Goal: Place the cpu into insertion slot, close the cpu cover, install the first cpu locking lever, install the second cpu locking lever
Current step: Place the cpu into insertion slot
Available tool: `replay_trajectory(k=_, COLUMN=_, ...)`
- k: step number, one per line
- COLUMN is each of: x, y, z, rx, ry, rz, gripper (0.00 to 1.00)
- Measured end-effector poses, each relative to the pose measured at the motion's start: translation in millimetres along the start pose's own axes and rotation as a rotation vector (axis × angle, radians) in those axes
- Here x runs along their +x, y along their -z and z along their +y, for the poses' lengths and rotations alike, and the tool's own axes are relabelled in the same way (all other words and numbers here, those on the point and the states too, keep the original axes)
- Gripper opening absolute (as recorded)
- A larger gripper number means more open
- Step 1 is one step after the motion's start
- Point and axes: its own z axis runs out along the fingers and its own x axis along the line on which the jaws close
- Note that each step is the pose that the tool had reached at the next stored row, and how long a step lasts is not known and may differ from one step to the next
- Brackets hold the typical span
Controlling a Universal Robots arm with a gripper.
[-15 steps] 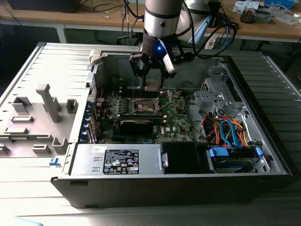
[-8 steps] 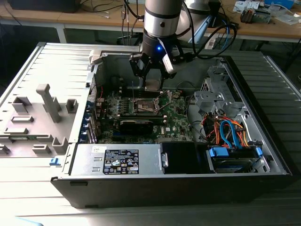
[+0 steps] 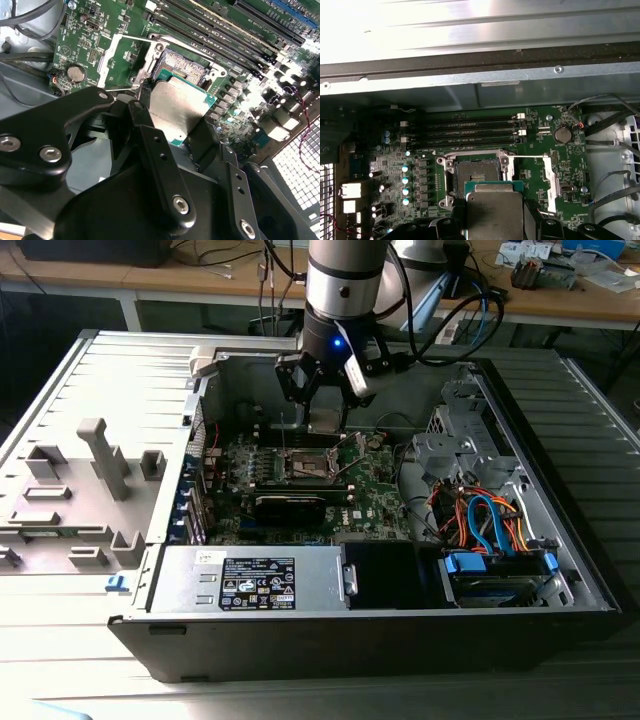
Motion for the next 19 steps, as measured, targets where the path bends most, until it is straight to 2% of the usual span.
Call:
replay_trajectory(k=10, x=0.0, y=-0.4, z=0.0, rx=0.0026, ry=-0.022, rz=-0.0016, gripper=0.55)
replay_trajectory(k=19, x=0.0, y=-0.9, z=-0.1, rx=0.0083, ry=-0.044, rz=-0.0035, gripper=0.55)
